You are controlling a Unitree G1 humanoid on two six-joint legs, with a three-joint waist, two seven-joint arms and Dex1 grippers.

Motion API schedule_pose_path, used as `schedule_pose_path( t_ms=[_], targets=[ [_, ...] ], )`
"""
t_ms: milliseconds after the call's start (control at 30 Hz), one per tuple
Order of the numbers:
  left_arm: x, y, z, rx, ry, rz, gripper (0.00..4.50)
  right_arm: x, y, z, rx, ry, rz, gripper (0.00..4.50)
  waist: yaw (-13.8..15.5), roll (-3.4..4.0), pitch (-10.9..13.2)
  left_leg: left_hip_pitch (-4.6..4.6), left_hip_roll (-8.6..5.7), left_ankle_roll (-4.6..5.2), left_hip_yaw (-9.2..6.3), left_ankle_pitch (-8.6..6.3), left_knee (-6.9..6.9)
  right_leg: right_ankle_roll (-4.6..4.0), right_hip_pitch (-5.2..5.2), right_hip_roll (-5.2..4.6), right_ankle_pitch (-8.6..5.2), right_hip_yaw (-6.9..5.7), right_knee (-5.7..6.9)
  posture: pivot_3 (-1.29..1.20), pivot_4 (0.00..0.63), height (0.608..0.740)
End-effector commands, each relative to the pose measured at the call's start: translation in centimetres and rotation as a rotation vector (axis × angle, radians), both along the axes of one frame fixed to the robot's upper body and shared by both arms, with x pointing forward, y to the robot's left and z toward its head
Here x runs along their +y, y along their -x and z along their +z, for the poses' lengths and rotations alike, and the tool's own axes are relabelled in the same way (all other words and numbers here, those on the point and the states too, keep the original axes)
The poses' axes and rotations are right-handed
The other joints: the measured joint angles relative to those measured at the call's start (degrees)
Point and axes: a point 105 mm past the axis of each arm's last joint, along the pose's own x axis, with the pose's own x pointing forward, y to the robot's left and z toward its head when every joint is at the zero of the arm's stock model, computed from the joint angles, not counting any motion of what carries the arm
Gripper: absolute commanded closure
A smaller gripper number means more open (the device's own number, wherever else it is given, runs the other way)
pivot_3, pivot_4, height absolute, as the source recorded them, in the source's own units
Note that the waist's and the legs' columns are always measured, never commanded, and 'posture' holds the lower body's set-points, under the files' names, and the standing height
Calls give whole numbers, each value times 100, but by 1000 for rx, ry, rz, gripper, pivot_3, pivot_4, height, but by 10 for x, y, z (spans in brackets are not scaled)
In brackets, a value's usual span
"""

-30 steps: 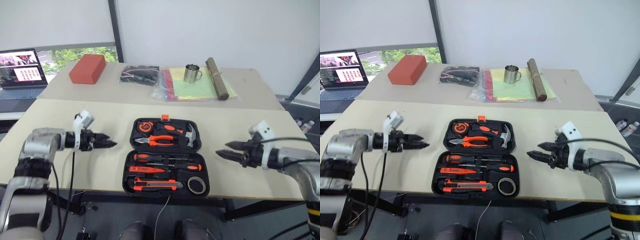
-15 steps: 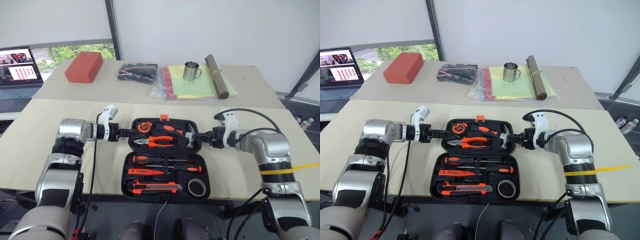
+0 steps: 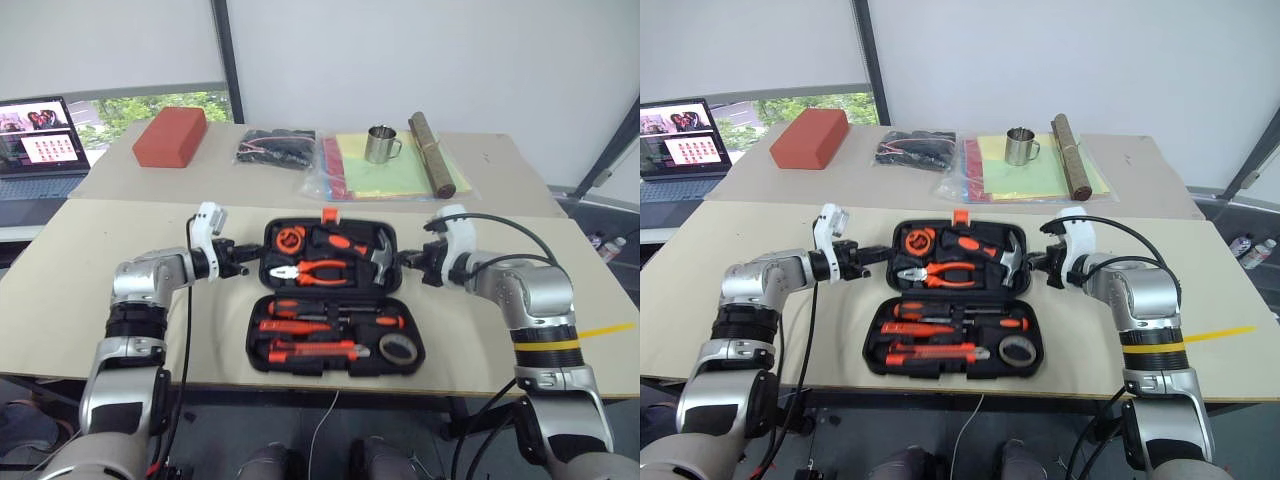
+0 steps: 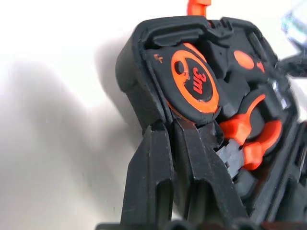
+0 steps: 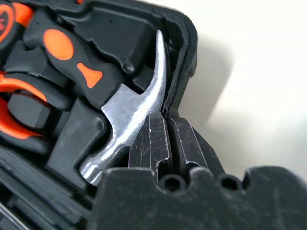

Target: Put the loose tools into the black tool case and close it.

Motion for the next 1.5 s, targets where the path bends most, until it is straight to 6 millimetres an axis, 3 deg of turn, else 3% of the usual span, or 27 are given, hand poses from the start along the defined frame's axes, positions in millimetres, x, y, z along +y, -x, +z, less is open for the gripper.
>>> schedule_pose_path(
  t_ms=[33,167,367,500,700,833,933,967,1000,1033,1100,1133,1200,1267,1300,1400,1500],
  targets=[
    [-28,0,67,-384,-44,-65,4469,14,-3,74,-343,-24,33,4500,-13,0,0,-15,-4,2,8,7,-1,-1,-24,6,7,-2,4,0,150,736],
    [-35,2,66,-472,-102,-82,4469,6,-4,76,-455,67,-7,4500,-26,0,0,-15,-6,49,20,38,-23,-1,-29,55,7,-8,8,0,150,736],
    [-33,10,32,-497,-229,-115,4469,2,11,43,-541,243,13,4500,-28,1,-1,-14,-15,50,23,38,-84,9,-31,66,-2,-16,-29,0,150,736],
    [-17,19,11,-442,-224,-66,4469,1,37,16,-579,294,33,4500,-22,3,-11,12,-16,50,21,38,-105,15,-14,66,-11,-14,-35,0,150,736],
    [0,54,13,-368,-135,-32,4469,-12,89,23,-647,285,32,4500,-31,6,-14,101,-3,47,17,35,-114,31,83,59,-40,0,-56,0,150,736],
    [29,92,12,-217,-120,-75,3040,-28,123,32,-608,291,70,3148,-39,10,-12,113,12,20,15,23,-109,54,88,36,-56,26,-73,0,150,736],
    [67,133,-6,41,-163,-172,1893,-29,156,15,-450,291,213,2232,-24,10,-11,112,13,16,10,22,-105,52,84,34,-57,39,-60,0,150,736],
    [80,139,-8,88,-180,-179,1547,-27,168,8,-379,272,268,2213,-11,9,-12,115,13,1,10,13,-106,49,83,33,-60,39,-58,0,150,736],
    [91,141,-10,121,-195,-172,1547,-25,178,1,-317,250,314,2213,19,9,-12,120,13,-5,9,10,-107,44,86,34,-65,36,-57,0,150,736],
    [100,136,-10,133,-209,-154,1547,-23,187,-6,-256,226,358,2213,41,9,-12,122,14,-11,6,6,-108,39,88,33,-69,34,-58,0,150,736],
    [113,105,-9,79,-273,-76,1547,-16,204,-24,-149,238,473,2213,158,25,-11,130,14,-23,-1,-1,-112,33,88,28,-73,26,-74,0,150,736],
    [113,91,-6,42,-296,-56,1547,-13,209,-31,-111,249,511,2213,222,34,-16,130,12,-25,-3,-3,-112,36,85,22,-69,21,-84,0,150,736],
    [101,57,1,-50,-324,-29,1458,-8,209,-40,-94,275,550,2728,321,15,-24,128,11,-31,-5,1,-106,28,88,20,-55,20,-94,0,150,736],
    [74,28,6,-128,-333,-59,1975,-2,202,-47,-88,290,568,3207,337,5,-30,121,11,-31,-7,2,-103,35,92,17,-30,21,-103,0,150,736],
    [61,18,6,-153,-355,-85,2208,1,198,-50,-87,303,573,3653,350,-4,-35,114,10,-26,-5,-1,-95,43,92,14,-23,25,-106,0,150,736],
    [19,-4,7,-236,-402,-180,3347,10,187,-59,-97,344,615,4500,315,-12,-38,55,6,-3,-2,-1,-60,6,80,24,11,11,-99,0,150,736],
    [-14,-14,5,-287,-442,-273,4387,17,177,-64,-106,371,646,4500,172,-15,-37,9,8,65,1,28,-22,13,49,68,6,-17,-92,0,150,736]
  ],
)
